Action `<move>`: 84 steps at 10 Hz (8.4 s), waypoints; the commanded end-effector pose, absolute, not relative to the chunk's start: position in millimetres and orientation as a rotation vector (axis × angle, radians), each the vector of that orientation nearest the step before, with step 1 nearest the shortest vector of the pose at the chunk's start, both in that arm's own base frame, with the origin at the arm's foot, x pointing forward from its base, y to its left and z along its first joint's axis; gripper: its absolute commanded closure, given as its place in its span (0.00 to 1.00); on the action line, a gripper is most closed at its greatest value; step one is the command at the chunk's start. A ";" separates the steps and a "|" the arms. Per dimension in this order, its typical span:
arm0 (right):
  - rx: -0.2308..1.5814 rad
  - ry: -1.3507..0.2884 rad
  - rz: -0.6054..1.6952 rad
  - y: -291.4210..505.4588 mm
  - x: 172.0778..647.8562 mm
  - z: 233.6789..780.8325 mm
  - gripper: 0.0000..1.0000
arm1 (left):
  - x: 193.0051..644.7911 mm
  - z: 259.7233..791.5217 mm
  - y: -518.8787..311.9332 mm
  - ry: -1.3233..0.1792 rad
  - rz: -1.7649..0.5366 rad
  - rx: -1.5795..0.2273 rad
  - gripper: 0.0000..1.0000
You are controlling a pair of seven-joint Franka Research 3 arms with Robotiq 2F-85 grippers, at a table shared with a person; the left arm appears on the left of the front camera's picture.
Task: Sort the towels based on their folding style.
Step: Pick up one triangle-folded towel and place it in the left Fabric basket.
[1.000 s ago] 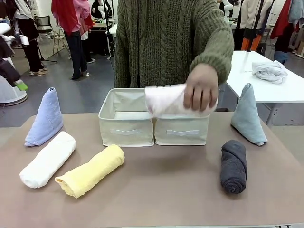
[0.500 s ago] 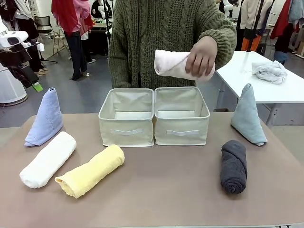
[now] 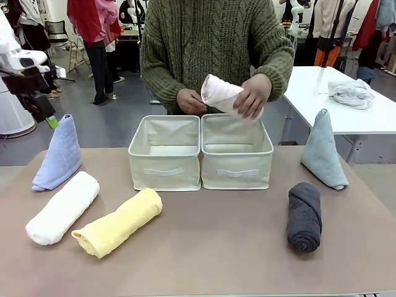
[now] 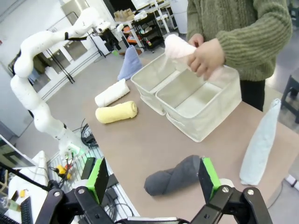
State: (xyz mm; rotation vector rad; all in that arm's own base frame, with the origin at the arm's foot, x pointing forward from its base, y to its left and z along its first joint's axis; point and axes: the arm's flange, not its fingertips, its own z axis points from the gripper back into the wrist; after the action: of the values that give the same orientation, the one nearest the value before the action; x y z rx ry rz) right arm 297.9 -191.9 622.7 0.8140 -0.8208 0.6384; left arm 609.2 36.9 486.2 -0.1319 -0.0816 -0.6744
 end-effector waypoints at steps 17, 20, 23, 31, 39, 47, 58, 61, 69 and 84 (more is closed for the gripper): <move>0.821 -0.826 0.641 -192.4 298.5 622.2 0.00 | 695.4 457.5 -3.7 -0.026 -0.540 0.195 1.00; 0.821 -0.826 0.641 -192.4 298.5 622.2 0.00 | 694.5 458.9 -2.8 0.004 -0.525 0.176 0.98; 0.821 -0.826 0.641 -192.4 298.5 622.2 0.00 | 692.4 461.5 -1.4 0.018 -0.517 0.164 1.00; 0.821 -0.826 0.641 -192.4 298.5 622.2 0.00 | 526.1 610.6 4.6 -0.065 -0.825 0.125 1.00; 0.821 -0.826 0.641 -192.4 298.5 622.2 0.00 | 543.8 627.8 -73.1 -0.133 -1.082 0.007 0.86; 0.821 -0.826 0.641 -192.4 298.5 622.2 0.00 | 377.7 627.4 90.0 -0.059 -0.592 0.141 0.86; 0.821 -0.826 0.641 -192.4 298.5 622.2 0.00 | 381.6 627.1 96.1 -0.055 -0.538 0.126 0.86; 0.821 -0.826 0.641 -192.4 298.5 622.2 0.00 | 385.6 626.1 98.1 -0.053 -0.544 0.119 0.86; 0.821 -0.826 0.641 -192.4 298.5 622.2 0.00 | 462.0 704.0 -6.1 -0.135 -0.875 0.162 0.86; 0.821 -0.826 0.641 -192.4 298.5 622.2 0.00 | 580.6 733.5 -194.7 -0.289 -1.274 0.150 0.86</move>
State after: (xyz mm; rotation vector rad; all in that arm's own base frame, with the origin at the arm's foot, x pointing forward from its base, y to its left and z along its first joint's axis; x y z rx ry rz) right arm 298.3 -192.4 622.4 0.8132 -0.8198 0.6366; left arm 560.9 -190.1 718.9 0.1245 -0.2754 -1.2215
